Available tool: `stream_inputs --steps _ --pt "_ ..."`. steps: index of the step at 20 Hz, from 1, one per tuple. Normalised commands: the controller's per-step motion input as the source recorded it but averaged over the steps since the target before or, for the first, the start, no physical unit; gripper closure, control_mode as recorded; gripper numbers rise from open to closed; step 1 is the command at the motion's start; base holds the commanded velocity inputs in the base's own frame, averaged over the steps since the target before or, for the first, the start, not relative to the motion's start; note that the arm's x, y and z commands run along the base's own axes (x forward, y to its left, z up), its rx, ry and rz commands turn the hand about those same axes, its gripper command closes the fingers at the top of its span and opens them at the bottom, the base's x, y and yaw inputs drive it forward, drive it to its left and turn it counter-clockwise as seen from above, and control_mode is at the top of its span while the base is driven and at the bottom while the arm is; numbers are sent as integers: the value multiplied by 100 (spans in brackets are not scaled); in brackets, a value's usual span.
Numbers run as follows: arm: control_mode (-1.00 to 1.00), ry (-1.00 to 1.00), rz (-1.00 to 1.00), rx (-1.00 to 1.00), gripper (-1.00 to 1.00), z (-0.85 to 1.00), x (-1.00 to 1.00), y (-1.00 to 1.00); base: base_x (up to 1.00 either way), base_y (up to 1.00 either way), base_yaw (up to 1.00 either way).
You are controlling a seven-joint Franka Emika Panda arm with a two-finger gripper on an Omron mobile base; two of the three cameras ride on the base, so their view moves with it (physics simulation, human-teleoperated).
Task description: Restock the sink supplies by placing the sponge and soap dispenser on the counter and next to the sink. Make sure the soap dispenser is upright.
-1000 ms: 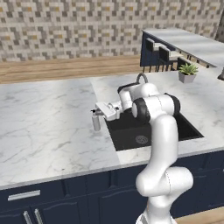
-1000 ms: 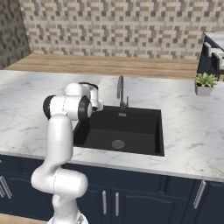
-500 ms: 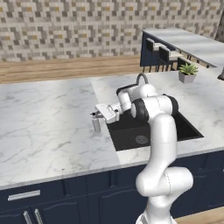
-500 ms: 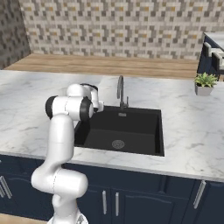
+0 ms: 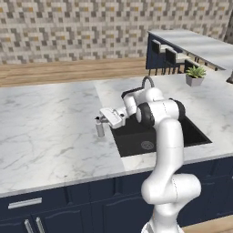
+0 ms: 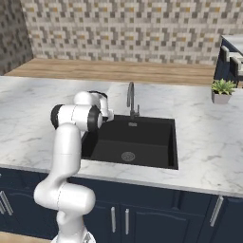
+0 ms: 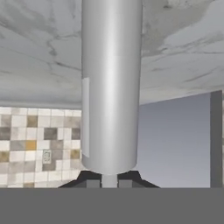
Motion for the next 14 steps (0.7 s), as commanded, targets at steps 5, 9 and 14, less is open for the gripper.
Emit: stream_inputs --steps 5,9,14 --pt "-100 -9 3 0 -100 -4 -18 -14 0 0 0" --pt "-100 -14 5 0 -100 3 -4 -34 0 0 0" --pt "-100 -11 0 0 -100 40 -26 -5 0 0 0"
